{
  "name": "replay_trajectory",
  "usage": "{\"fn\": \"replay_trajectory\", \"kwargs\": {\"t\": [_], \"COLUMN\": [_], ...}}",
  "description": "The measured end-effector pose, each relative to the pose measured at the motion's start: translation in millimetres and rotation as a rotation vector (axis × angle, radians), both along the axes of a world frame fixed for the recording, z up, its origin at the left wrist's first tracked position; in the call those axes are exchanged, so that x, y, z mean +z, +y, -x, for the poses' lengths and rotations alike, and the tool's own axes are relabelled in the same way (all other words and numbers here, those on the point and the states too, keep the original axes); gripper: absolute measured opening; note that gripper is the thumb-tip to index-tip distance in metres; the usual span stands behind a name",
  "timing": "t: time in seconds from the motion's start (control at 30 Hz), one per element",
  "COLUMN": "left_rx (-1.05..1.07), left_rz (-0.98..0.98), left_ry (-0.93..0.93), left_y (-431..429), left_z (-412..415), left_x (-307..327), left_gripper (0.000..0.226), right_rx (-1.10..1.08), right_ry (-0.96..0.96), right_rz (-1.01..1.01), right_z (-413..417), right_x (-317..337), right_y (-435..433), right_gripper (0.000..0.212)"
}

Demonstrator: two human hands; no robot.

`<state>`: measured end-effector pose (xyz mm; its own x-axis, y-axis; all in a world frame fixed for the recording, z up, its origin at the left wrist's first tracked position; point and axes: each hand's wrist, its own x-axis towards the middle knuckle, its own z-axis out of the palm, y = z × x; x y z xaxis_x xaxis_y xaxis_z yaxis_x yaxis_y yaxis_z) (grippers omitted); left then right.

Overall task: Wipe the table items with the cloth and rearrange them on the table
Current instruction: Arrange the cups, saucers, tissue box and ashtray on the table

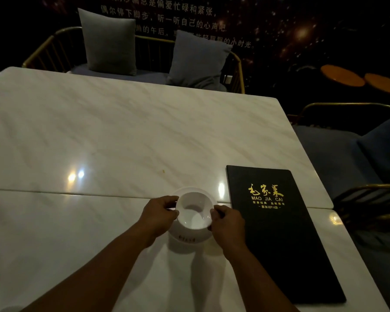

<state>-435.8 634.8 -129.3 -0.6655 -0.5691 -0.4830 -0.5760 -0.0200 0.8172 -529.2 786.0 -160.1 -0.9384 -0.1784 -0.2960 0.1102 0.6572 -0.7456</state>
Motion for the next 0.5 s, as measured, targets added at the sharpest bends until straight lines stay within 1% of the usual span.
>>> {"fn": "replay_trajectory", "kwargs": {"t": [0.33, 0.4, 0.47, 0.5], "left_rx": [0.049, 0.073, 0.062, 0.041], "left_rz": [0.014, 0.028, 0.041, 0.065], "left_ry": [-0.006, 0.004, 0.007, 0.002], "left_y": [2, 1, 3, 3], "left_z": [-10, -21, -39, -50], "left_x": [2, 10, 21, 27], "left_gripper": [0.054, 0.048, 0.035, 0.025], "right_rx": [-0.008, -0.017, 0.000, 0.019], "right_ry": [-0.027, -0.024, -0.040, -0.066], "right_rz": [0.024, -0.010, -0.020, -0.011], "right_z": [-1, -7, -21, -30], "right_x": [3, 10, 21, 27], "right_y": [4, 10, 20, 26], "right_gripper": [0.027, 0.026, 0.011, 0.008]}}
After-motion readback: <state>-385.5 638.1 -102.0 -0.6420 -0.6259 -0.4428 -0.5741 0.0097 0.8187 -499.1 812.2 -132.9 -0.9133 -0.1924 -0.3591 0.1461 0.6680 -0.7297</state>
